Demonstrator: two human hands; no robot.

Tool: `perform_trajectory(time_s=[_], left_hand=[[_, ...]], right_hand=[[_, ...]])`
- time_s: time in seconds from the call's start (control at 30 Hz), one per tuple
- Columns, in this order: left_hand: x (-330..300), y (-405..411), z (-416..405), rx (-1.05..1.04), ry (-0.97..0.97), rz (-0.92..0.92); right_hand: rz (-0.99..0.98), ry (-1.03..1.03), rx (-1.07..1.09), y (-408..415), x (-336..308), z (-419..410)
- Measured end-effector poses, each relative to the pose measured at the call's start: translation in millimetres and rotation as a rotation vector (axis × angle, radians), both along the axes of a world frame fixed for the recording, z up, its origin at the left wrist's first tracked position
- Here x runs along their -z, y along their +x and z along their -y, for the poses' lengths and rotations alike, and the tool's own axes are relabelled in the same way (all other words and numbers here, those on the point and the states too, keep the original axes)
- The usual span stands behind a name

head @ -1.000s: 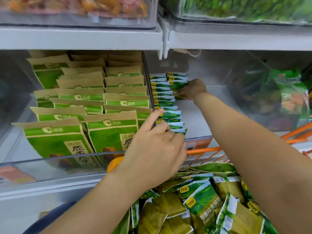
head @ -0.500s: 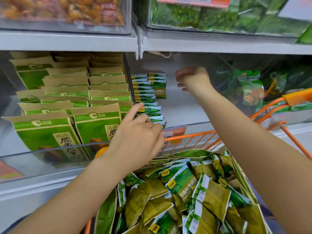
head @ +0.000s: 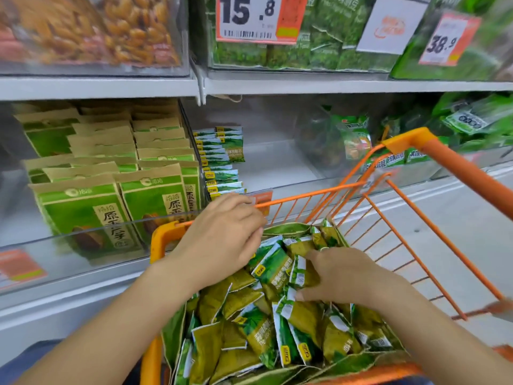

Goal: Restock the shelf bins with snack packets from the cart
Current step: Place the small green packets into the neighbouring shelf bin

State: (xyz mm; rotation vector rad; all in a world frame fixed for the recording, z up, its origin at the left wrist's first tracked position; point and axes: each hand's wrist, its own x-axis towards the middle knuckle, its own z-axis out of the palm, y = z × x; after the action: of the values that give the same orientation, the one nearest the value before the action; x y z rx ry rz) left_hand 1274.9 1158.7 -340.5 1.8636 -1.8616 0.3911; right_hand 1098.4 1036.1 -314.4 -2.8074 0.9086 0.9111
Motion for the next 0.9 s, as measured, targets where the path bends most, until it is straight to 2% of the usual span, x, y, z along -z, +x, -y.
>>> perform_trajectory(time_s=[0.1,0.17,0.23,0.3,0.4,0.47,0.6,0.73,0.8,0.9], left_hand=[[2.3,1.2,-4.3,0.008,0.065,-0.07],[0.3,1.0,-6.5,-0.022,0.1,-0.21],[-3.0,1.8,-8.0,-0.04,0.125,-0.446],[-8.4,0.8,-7.5,0.029,0.186,-0.767],[-19.6,-1.8,-4.5,0.14,0.226,-1.24],[-25.9,-2.5,-4.7,0.127,0.187,-1.343],[-24.7,0.7,-4.7,0.016,0.117,-1.382],[-19.9,1.0,-0.4,-0.157,0.021,-1.422],[-21.7,-1.4,0.0,-0.13,0.04,-1.447],[-25.4,-6.7,0.1,-0.086,0.124,-1.43]], right_hand=[[0.101,-0.079,-0.054,1.6,2.1,-2.1],[0.263,0.016,-0.026,6.8,-3.7,5.4],[0.501,0.335,0.156,14.7,-13.6,12.5],[0.634,0.759,0.362,22.6,-23.9,15.3],[0.648,1.224,0.384,32.9,-34.9,11.3],[0.644,1.347,0.39,38.2,-33.0,8.6],[0.692,1.429,0.482,40.3,-19.8,16.6],[0.965,1.182,0.514,42.2,-9.7,20.1],[1.067,1.134,0.535,45.3,-6.5,15.8],[1.096,1.073,0.498,46.4,-4.9,11.1]])
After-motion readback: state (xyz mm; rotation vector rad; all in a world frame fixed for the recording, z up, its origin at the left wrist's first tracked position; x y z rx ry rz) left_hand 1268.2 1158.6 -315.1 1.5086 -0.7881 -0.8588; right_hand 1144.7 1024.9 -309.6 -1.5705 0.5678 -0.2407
